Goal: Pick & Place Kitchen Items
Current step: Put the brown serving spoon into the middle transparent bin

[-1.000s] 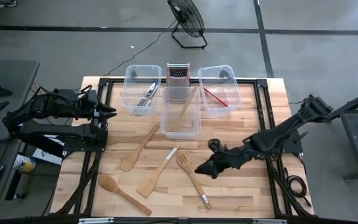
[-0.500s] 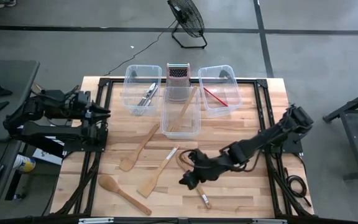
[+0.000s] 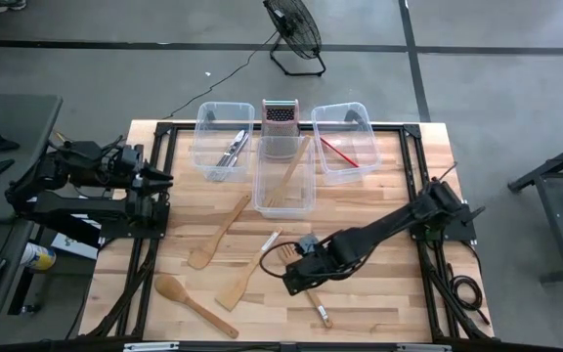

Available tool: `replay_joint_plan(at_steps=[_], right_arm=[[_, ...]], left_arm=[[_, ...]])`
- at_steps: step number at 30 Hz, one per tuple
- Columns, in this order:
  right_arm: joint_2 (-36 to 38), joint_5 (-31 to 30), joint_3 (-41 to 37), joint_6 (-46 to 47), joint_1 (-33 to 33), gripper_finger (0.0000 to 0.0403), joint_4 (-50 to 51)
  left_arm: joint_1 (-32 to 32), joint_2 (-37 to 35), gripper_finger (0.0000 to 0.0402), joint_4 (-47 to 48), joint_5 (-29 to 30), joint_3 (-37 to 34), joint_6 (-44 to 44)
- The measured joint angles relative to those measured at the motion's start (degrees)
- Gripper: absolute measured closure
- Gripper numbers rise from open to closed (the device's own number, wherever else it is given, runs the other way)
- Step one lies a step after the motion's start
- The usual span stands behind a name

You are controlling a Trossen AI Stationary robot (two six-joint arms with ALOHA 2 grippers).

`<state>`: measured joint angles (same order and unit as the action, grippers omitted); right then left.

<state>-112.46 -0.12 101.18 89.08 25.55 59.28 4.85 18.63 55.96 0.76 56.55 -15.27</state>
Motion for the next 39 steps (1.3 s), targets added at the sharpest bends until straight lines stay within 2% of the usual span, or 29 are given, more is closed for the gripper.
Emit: replay_joint_plan(at_steps=[5,14,27,36,39], right_arm=[[-2.59,-1.86,-0.01,-2.58,-0.77,0.0243,-0.83],[-6.95,-1.41,0.01,-9.27,-2.03,0.0243,-5.81],[-13.55,-1.25,-0.03,-12.64,-2.08,0.0241,-4.38],[-13.67,-1.02,-0.08,-11.56,-3.47,0.0188,-2.01],[-14.64,-0.96,-0.09,-10.1,-3.65,0.0182,-2.7]], left_arm=[[-0.01,0.0,0.0313,0.15,0.01,0.0,0.81],[-0.01,0.0,0.0313,0.13,0.01,0.0,1.05],[-0.01,0.0,0.0313,0.35,0.01,0.0,1.05],[-0.01,0.0,0.0313,1.31,0.01,0.0,1.05],[-0.01,0.0,0.0313,1.33,0.02,0.0,0.5]])
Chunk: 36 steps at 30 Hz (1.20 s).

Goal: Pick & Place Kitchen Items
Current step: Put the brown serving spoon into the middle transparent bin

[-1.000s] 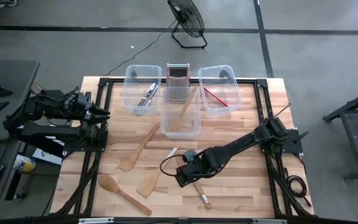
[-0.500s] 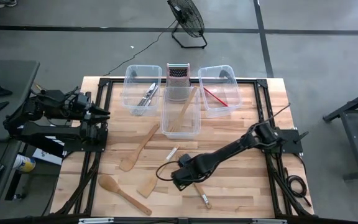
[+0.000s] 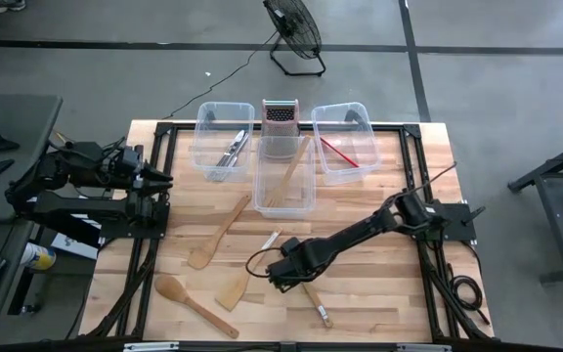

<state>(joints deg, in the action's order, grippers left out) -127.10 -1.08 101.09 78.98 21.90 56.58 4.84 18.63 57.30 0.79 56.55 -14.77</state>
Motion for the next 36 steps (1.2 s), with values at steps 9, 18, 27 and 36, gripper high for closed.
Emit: replay_joint_plan(at_steps=[9,18,27,36], right_arm=[[-3.97,6.21,0.27,3.72,0.77,0.02,-1.95],[-5.8,5.39,0.36,4.62,2.09,0.0241,0.45],[-5.96,6.93,0.28,3.96,2.0,0.0308,1.64],[-5.52,8.36,0.07,3.4,2.0,0.0338,1.54]], left_arm=[[0.0,0.0,0.0313,0.0,-0.03,0.0,-0.5],[0.0,0.0,0.0313,-0.01,-0.12,0.0,-0.53],[0.0,0.0,0.0313,-0.07,-0.1,0.0,-0.76],[0.0,0.0,0.0313,-0.09,0.05,0.0,-0.78]])
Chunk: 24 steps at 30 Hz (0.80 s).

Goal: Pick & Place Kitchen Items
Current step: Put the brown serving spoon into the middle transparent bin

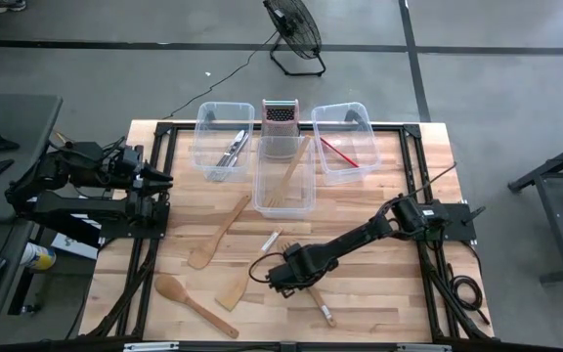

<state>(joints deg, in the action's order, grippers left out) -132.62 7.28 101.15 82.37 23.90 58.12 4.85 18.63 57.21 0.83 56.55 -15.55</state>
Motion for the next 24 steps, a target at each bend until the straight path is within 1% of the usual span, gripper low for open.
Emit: replay_joint_plan(at_steps=[3,6,9,13,20,24], right_arm=[[1.62,0.48,-0.18,-1.22,-0.02,0.0338,-0.29],[3.54,2.46,-0.56,-2.48,-0.27,0.0338,0.13],[7.28,3.64,-0.53,-4.57,-0.36,0.0338,0.14],[11.73,3.79,-0.29,-8.32,-0.73,0.0338,-0.41],[19.77,-0.48,-0.18,-13.83,-0.65,0.0338,-1.34],[23.23,-3.47,-0.23,-15.1,-1.44,0.0338,-1.44]], left_arm=[[0.0,0.0,0.0313,0.0,0.14,0.0,0.0],[0.0,0.0,0.0313,0.0,0.16,0.0,0.0],[0.01,0.0,0.0313,0.0,0.18,0.0,0.01],[0.0,0.0,0.0313,-0.03,0.18,0.0,0.03],[0.0,0.0,0.0313,-0.04,0.21,0.0,0.24],[0.01,0.0,0.0313,-0.04,0.36,0.0,0.24]])
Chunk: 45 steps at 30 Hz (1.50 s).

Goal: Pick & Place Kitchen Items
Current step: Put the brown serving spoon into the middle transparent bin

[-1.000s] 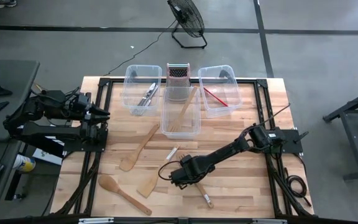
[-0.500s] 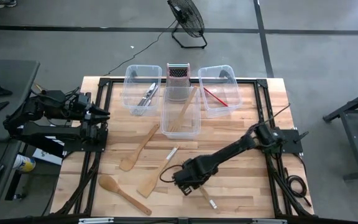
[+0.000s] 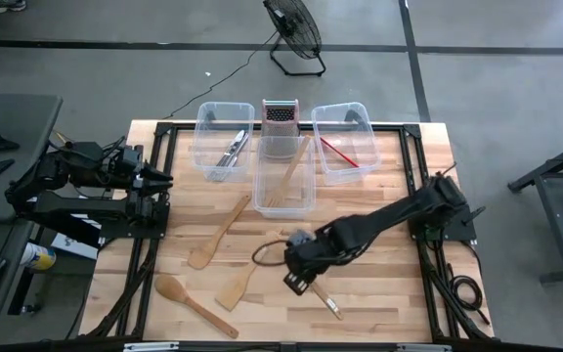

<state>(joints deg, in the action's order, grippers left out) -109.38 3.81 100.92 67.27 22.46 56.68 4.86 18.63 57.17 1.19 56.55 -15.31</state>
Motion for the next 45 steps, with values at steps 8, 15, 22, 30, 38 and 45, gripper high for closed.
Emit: replay_joint_plan(at_steps=[8,15,22,30,38,45], right_arm=[[5.69,-9.82,0.05,-9.06,-1.37,0.0338,-3.72],[6.26,-13.2,0.06,-23.03,-2.76,0.0338,-10.68],[6.27,-16.57,0.11,-35.16,-3.67,0.0338,-22.0],[6.27,-11.94,0.11,-45.9,-6.01,0.0338,-41.27],[6.27,8.03,0.13,-50.75,-9.29,0.0338,-59.86],[6.3,13.79,0.13,-50.76,-11.12,0.0338,-64.2]], left_arm=[[0.0,0.0,0.0313,0.0,-0.02,0.0,0.0],[-0.01,0.01,0.0313,0.0,-0.04,0.0,-0.47],[0.0,0.02,0.0313,0.0,-0.2,0.0,-1.53],[0.0,0.02,0.0313,0.0,-0.2,0.0,-1.7],[-0.01,0.02,0.0313,0.0,-0.2,0.0,-1.7],[-0.01,0.01,0.0313,0.0,-0.18,0.0,-1.69]])
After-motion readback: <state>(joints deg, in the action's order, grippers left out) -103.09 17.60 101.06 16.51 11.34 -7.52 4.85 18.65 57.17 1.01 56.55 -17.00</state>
